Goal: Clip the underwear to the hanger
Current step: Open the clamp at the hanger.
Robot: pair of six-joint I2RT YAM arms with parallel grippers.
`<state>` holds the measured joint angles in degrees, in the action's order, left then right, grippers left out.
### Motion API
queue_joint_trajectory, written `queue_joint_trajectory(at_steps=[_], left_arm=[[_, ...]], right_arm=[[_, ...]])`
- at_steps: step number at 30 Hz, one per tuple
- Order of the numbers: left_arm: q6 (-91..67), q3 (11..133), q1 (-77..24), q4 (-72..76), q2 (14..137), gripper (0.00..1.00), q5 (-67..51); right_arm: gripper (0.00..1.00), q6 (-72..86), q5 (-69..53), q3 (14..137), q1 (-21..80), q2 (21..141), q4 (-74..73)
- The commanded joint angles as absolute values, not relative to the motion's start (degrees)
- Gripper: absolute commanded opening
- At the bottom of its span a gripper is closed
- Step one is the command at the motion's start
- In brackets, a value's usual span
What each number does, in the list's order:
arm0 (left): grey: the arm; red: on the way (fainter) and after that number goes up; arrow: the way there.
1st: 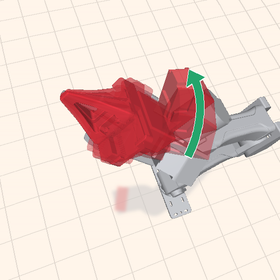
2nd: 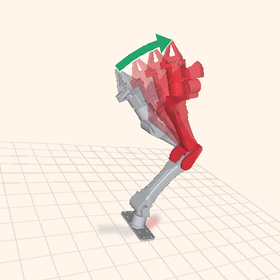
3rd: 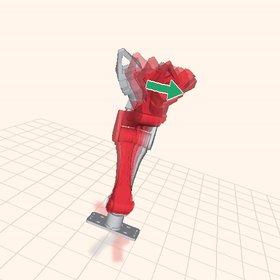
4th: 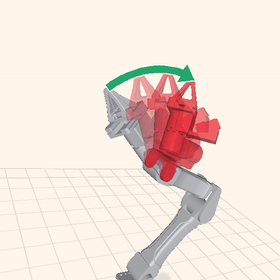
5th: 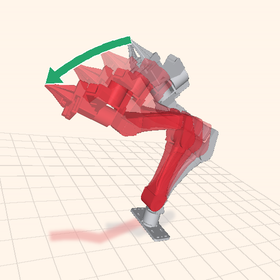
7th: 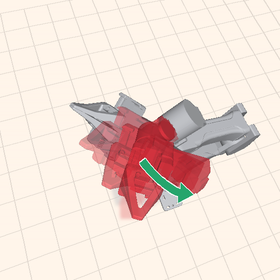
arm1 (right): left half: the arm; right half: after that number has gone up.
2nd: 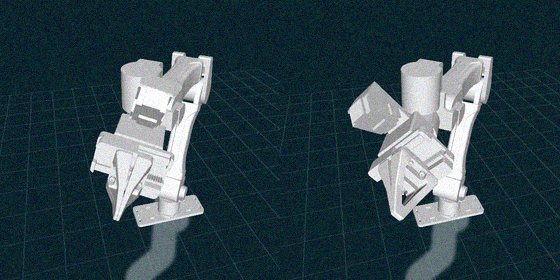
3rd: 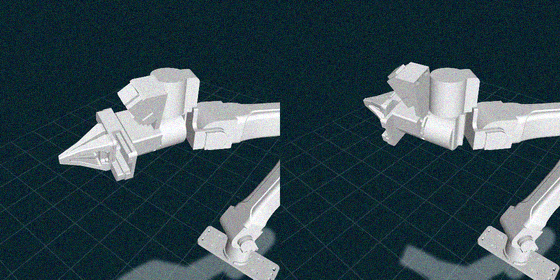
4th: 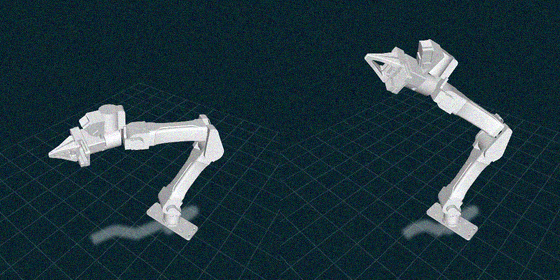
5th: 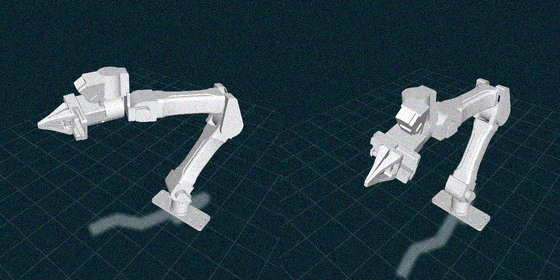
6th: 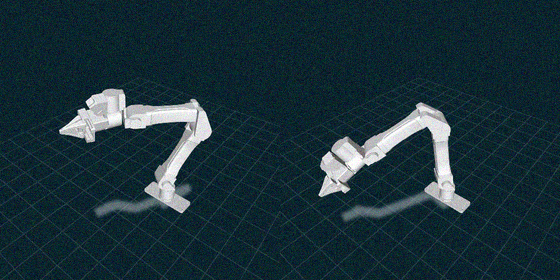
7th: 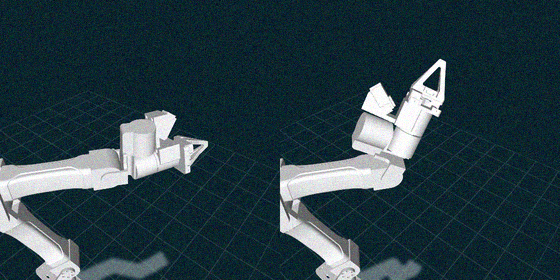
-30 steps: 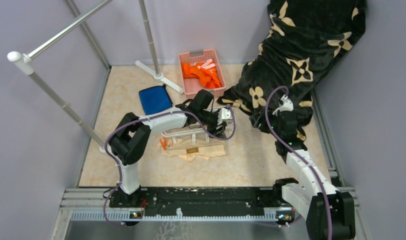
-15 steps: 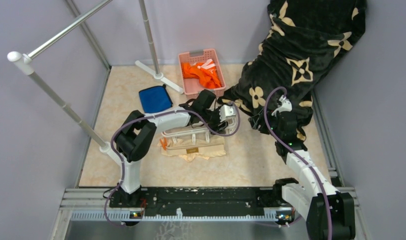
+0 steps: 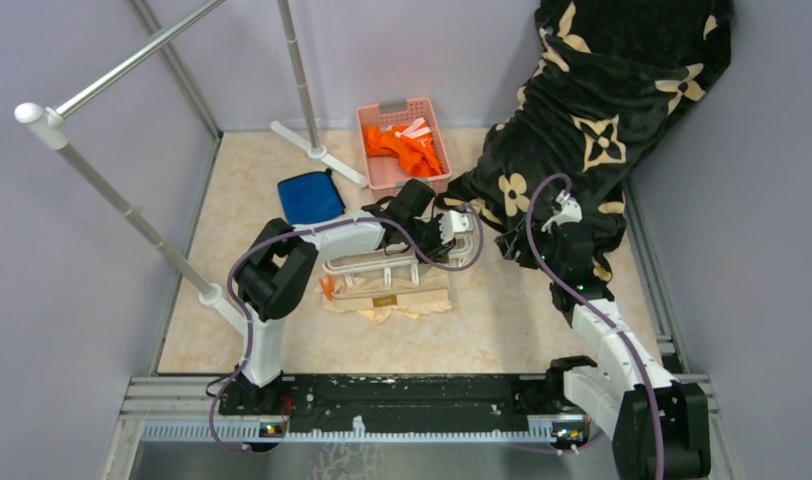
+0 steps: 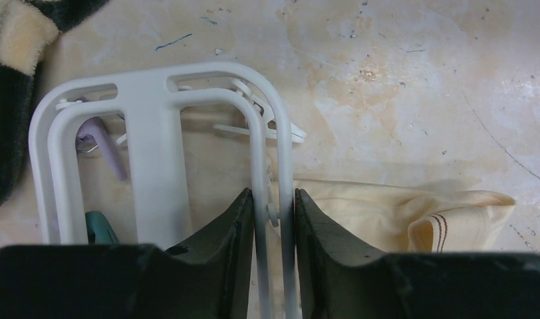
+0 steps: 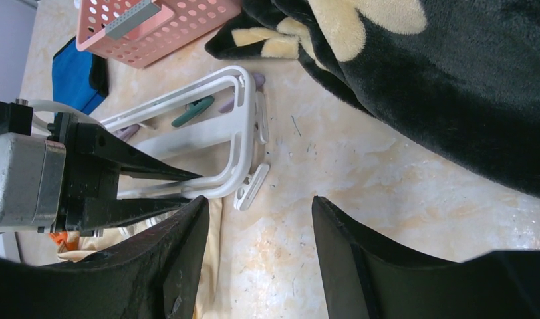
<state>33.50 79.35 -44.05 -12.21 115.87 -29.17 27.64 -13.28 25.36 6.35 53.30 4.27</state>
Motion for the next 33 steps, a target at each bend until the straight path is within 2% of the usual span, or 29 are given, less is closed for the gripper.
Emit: queue_joint_trajectory(at_steps=[1, 3, 8, 13, 20, 25, 28, 33], left_arm=[[33.72, 81.39, -44.14, -13.09, 115.02, 0.29, -28.29], [33.51, 81.39, -43.94, -12.92, 114.48, 0.24, -28.12], [32.95, 81.13, -43.3, -12.55, 112.8, 0.18, -28.9], [30.43, 79.18, -41.6, -9.76, 108.67, 0.0, -30.77], [30.38, 70.84, -39.66, -2.29, 97.96, 0.0, -35.59], [34.84, 68.14, -39.23, -4.5, 92.54, 0.0, -40.47], [38.12, 66.65, -38.91, -6.38, 89.38, 0.0, -43.31], [43.1, 63.99, -37.83, -8.98, 84.39, 0.0, -47.12]], right_arm=[[0.58, 26.88, -15.05, 25.89, 6.41, 54.05, 7.46], [0.58, 26.94, -16.02, 25.97, 6.42, 54.6, 8.08], [0.58, 26.97, -16.95, 25.69, 6.39, 55.19, 9.4], [0.58, 27.15, -18.94, 23.81, 6.42, 54.74, 13.85], [0.61, 29.04, -23.52, 17.44, 6.42, 52.76, 30.38], [0.64, 31.09, -27.13, 12.53, 6.35, 52.74, 48.93], [0.66, 33.95, -29.67, 9.86, 6.38, 54.79, 65.15], [0.67, 38.01, -38.81, 11.92, 6.72, 61.32, 79.03]])
